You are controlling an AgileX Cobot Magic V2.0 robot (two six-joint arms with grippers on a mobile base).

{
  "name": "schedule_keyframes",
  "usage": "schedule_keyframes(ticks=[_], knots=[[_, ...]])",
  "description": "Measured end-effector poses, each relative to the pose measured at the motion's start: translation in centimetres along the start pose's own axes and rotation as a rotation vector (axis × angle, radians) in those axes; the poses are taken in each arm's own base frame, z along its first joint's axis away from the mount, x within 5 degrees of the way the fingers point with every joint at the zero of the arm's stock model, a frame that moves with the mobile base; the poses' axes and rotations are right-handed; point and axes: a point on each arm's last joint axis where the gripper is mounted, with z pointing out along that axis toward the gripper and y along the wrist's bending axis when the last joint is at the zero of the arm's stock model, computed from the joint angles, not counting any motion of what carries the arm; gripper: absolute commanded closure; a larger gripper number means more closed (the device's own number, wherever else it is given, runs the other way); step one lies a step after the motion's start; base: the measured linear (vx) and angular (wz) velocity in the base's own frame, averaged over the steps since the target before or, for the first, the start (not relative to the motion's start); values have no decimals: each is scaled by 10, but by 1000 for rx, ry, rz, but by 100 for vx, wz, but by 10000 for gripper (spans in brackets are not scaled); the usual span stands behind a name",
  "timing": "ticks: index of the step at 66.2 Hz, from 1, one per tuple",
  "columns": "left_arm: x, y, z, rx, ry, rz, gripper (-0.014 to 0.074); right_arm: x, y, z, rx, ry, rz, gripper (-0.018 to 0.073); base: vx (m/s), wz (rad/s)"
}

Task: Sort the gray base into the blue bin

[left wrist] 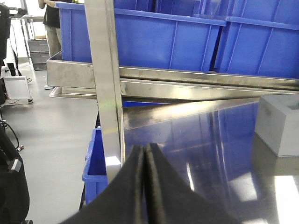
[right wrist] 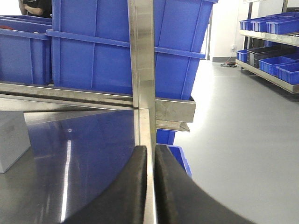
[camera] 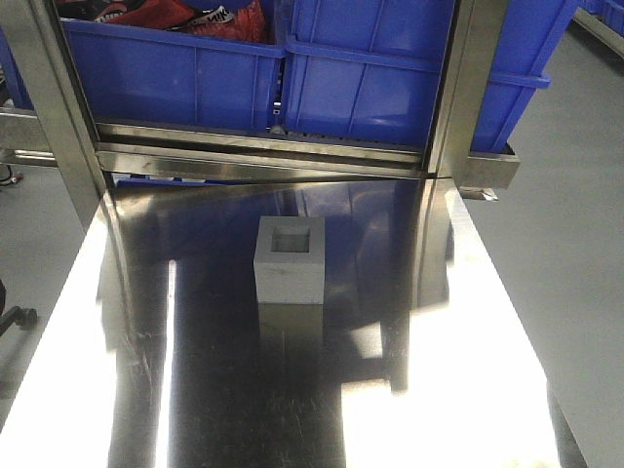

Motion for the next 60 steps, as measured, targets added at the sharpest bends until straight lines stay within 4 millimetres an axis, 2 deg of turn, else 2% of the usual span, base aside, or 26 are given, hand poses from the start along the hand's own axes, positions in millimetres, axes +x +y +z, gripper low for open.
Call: schedule_keyframes(ticks=[22,36,42,52,60], knots=[[-2,0,0,1,-20,0,602,0,0,0,0,0,0,564,0,0],[-14,0,-1,5,-119,-10,602,0,0,0,0,0,0,564,0,0],[-35,0,-7,4,-152,-11,602,0,0,0,0,0,0,564,0,-1],[-87,0,-9,-1,-120,-10,602,0,0,0,0,0,0,564,0,0],[-114,0,7,-6,30,24,602,0,0,0,0,0,0,564,0,0]])
